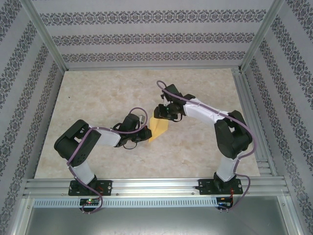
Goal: Fold a paper plane with a square sheet of paper (pick it up from the middle)
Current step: Fourth fold the wing at the center of the table.
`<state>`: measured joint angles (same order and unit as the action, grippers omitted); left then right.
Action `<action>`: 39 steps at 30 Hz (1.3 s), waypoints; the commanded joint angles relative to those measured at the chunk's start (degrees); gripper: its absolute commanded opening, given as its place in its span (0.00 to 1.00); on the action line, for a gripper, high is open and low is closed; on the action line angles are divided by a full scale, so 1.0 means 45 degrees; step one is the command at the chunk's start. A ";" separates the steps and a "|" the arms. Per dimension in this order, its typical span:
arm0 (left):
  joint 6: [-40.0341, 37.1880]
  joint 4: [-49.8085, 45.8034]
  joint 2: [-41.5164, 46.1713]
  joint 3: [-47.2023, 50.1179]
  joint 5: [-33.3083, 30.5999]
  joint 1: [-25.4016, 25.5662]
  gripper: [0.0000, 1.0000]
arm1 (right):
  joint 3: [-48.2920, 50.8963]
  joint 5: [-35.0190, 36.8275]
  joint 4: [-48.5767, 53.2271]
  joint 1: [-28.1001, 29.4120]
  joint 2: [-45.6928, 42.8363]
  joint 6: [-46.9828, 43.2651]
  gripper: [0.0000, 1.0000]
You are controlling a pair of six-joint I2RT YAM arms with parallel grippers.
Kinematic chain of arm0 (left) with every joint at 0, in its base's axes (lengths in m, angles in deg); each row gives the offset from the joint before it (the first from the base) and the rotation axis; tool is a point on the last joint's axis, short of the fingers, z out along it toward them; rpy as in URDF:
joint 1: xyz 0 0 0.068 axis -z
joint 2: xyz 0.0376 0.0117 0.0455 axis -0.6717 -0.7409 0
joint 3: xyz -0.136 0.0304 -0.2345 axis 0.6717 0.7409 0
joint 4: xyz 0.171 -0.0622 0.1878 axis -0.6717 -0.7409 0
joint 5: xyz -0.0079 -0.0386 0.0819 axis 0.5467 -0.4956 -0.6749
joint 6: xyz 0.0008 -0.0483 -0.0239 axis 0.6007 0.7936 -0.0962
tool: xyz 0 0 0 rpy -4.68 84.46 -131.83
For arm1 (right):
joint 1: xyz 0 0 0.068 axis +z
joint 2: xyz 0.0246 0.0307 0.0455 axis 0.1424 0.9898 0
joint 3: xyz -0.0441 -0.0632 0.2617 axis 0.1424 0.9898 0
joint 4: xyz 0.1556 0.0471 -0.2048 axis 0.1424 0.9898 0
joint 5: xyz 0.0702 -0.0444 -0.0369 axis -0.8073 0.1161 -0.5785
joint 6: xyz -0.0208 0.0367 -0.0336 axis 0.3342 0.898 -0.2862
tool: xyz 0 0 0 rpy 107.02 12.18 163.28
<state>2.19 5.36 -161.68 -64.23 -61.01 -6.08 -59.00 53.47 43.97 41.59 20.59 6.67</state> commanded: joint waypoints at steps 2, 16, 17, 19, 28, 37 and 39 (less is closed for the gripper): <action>-0.0271 -0.2034 -0.0566 0.0366 -0.0371 0.0030 0.00 | 0.0832 -0.1781 -0.1494 0.0054 0.0458 -0.0712 0.23; -0.0321 -0.2365 -0.0519 0.0188 -0.0382 0.0040 0.00 | 0.0549 -0.3809 -0.1429 -0.0037 0.2665 -0.2143 0.07; -0.0316 -0.2379 -0.0510 0.0182 -0.0378 0.0040 0.00 | 0.0484 -0.3829 -0.1355 -0.0074 0.2785 -0.2199 0.07; -0.0336 -0.2441 -0.0519 0.0157 -0.0372 0.0040 0.00 | 0.0372 -0.3713 -0.1257 -0.0095 0.2953 -0.2263 0.07; -0.0790 -0.3266 -0.0549 0.0067 -0.0247 0.0055 0.01 | 0.0175 -0.3122 -0.1108 -0.0645 0.3449 -0.2243 0.07; -0.1303 -0.3874 -0.0671 0.0084 -0.0140 0.0060 0.01 | -0.0266 -0.3191 -0.1677 -0.1246 0.3614 -0.1801 0.09; -0.1388 -0.3974 -0.0668 0.0050 -0.0118 0.0070 0.01 | -0.0357 -0.3107 -0.1817 -0.1355 0.3678 -0.1666 0.10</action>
<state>-1.44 0.60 -161.74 -66.29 -60.75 -6.08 -58.90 35.29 38.92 37.13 35.47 -1.59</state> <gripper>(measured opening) 0.054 0.094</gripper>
